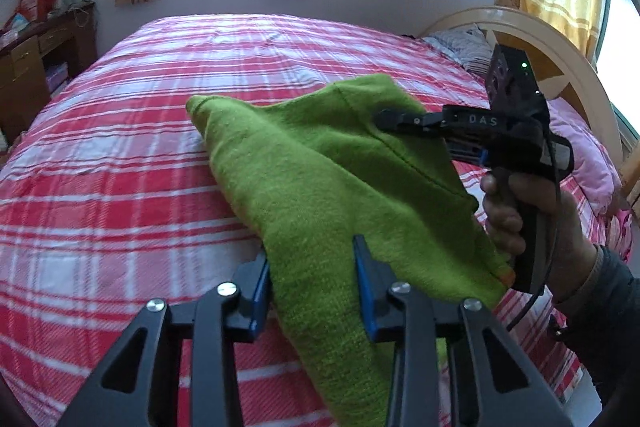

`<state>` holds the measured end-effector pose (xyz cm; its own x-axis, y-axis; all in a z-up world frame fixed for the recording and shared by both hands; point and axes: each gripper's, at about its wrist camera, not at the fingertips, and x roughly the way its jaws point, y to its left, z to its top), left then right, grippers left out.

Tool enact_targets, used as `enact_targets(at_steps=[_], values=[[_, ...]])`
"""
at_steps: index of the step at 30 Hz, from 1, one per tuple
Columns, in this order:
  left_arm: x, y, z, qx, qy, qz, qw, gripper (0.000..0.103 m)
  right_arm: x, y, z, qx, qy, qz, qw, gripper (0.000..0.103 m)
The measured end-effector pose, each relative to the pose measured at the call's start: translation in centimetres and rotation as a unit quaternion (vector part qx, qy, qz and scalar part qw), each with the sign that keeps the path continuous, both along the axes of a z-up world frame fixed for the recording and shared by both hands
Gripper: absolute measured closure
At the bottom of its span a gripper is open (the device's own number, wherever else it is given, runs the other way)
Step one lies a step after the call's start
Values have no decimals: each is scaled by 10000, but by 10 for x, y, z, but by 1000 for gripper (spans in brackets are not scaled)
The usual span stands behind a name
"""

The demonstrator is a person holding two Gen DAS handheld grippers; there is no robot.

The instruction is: Fold small clothes

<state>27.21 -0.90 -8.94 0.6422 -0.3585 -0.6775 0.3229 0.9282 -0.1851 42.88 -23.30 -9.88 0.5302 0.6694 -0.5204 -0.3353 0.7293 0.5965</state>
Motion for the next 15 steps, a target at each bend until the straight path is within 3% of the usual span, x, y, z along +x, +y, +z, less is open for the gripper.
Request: enact_targets(at_steps=[15], values=[[-35,70,8,-126,-209,654,9976,66,-10,93,5,140,-57,698,9974,74]])
